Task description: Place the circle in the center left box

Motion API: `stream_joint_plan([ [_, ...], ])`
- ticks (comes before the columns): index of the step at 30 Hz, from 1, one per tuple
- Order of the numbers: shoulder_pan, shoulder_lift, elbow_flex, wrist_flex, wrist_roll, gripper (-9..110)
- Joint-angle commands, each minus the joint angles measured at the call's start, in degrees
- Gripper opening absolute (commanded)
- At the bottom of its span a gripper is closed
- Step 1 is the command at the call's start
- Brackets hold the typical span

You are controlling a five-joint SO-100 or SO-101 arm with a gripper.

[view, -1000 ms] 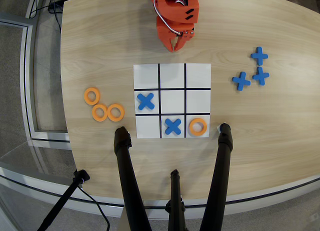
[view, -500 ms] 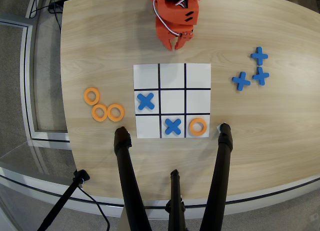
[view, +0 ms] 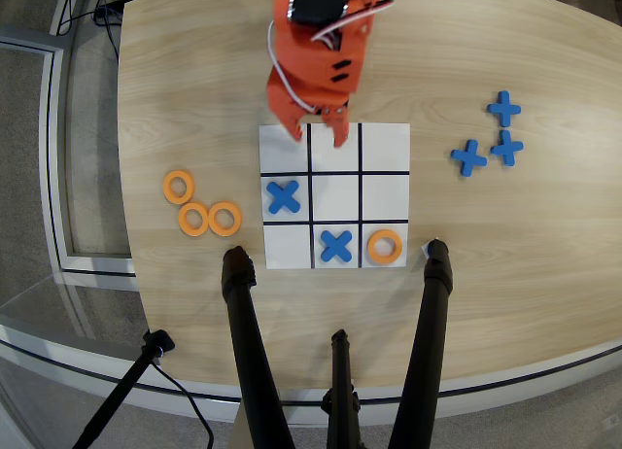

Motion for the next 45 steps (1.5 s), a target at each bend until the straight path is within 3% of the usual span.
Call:
stream_joint_plan([
  [1,3.08,-10.02,-9.58,-3.34,-0.44,20],
  [22,13.01,-51.68,-49.48,-6.15,1.58,20],
  [45,15.73,-73.56,-63.46,-6.94,3.34,20],
])
